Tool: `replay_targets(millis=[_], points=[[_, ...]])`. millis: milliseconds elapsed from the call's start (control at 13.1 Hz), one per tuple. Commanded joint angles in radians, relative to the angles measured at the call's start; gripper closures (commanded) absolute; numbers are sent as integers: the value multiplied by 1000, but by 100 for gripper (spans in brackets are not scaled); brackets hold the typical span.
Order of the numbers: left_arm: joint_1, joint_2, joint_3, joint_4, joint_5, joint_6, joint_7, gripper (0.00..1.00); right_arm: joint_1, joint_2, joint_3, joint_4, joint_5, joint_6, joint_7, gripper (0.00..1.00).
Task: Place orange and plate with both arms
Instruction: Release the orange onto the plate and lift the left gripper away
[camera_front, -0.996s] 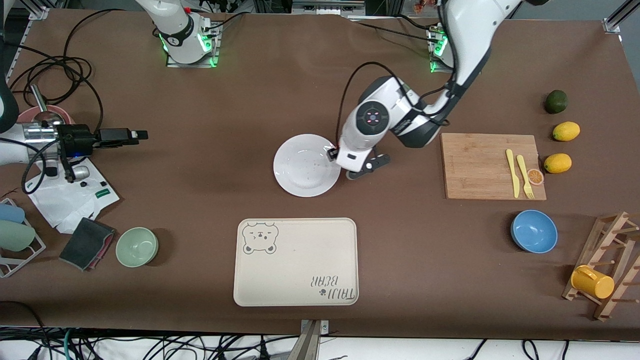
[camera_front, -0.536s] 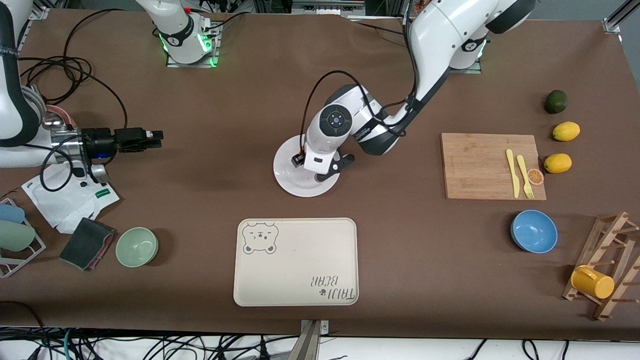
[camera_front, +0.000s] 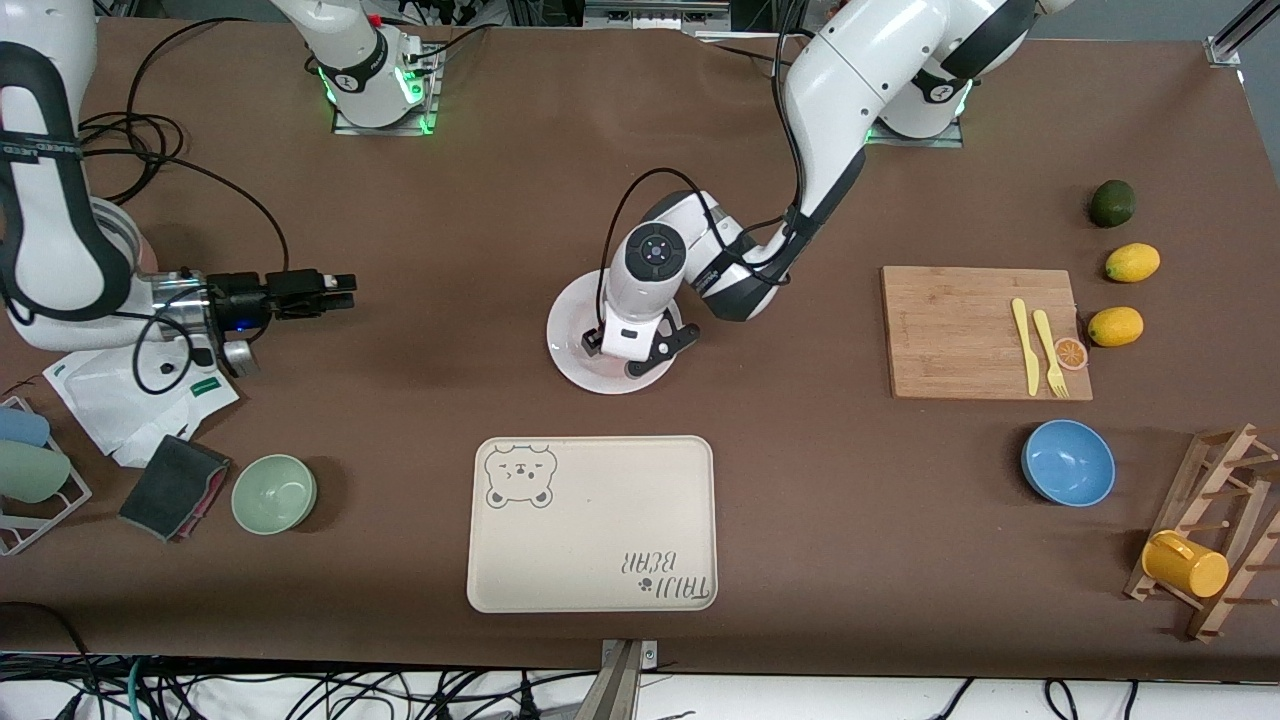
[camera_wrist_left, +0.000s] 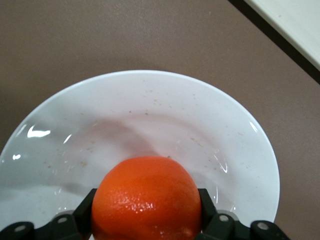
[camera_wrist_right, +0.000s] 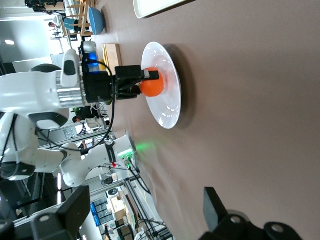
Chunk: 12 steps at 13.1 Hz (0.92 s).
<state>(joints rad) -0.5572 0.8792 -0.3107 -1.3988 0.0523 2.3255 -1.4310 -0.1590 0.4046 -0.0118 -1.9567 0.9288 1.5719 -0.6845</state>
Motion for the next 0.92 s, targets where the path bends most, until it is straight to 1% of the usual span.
replay_targets(millis=[0,153,230,383,536,690,766,843], points=[[-3,-6,18,32,1,-8,-13,0,3,-58,70,-89,24,123,-20,0],[0,-17,18,27,1,-20,-11,0,2,-61,110,-103,24,181,-18,0],[5,-34,18,27,1,-49,-11,0,4,-61,125,-116,24,203,-14,0],[39,-87,19,30,4,-144,-6,0,4,-53,165,-131,25,253,-10,0],[71,-138,19,30,27,-220,18,0,9,-35,190,-131,54,296,-6,0],[108,-189,18,27,73,-355,82,0,48,-14,194,-131,80,350,-4,0],[120,-213,19,21,101,-455,125,0,70,-3,193,-131,102,376,-4,0],[128,-235,19,23,153,-574,176,0,88,12,194,-131,117,408,-4,0]])
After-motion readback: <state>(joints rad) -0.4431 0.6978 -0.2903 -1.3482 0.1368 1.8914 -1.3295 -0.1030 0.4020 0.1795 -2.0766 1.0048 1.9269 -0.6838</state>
